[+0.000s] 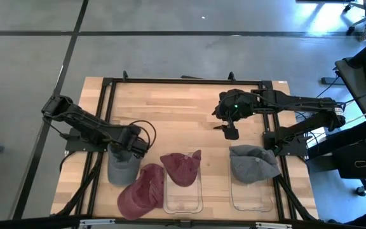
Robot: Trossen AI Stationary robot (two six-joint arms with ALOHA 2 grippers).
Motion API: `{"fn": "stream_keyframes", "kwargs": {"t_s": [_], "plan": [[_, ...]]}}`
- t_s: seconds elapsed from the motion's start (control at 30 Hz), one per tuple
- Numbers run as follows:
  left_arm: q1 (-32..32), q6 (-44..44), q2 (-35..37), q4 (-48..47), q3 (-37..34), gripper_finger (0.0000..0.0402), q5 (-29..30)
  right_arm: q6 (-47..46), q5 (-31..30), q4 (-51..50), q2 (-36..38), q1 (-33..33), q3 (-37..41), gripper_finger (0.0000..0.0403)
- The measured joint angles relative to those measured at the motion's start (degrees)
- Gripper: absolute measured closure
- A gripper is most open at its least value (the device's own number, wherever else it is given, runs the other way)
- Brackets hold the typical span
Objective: Pick & Place hat
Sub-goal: Adjust the green plant, then put the gray cap into the right transparent bin
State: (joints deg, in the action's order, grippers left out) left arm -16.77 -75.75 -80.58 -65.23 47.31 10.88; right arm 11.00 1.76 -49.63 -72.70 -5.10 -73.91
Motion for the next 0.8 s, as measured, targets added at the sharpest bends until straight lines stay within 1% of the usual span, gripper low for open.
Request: {"fn": "stream_keyframes", "kwargs": {"t_s": [0.1,0.2,0.37,0.5,0.6,0.8], "plan": [[0.46,-0.02,0.00,0.25,-1.06,0.0399,2.03,0.02,0.00,0.00,0.00,0.00,0.00,0.0111],[1.44,0.42,0.00,0.26,-1.84,0.0398,6.43,0.02,0.00,0.02,-0.01,0.00,0.00,0.0111],[4.93,2.76,0.00,0.23,-4.02,0.0397,8.74,0.00,0.00,0.02,0.01,0.00,0.00,0.0111],[7.77,4.92,0.01,0.66,-4.94,0.0399,13.54,0.00,0.00,0.01,0.00,0.00,0.00,0.0111],[8.67,8.87,0.14,-0.02,-3.32,0.0398,14.24,-0.28,-0.09,0.00,0.01,0.00,0.00,0.0111],[7.76,18.52,0.37,0.64,2.58,0.0390,14.94,-0.46,-0.17,0.02,0.01,-0.01,0.00,0.0111]]}}
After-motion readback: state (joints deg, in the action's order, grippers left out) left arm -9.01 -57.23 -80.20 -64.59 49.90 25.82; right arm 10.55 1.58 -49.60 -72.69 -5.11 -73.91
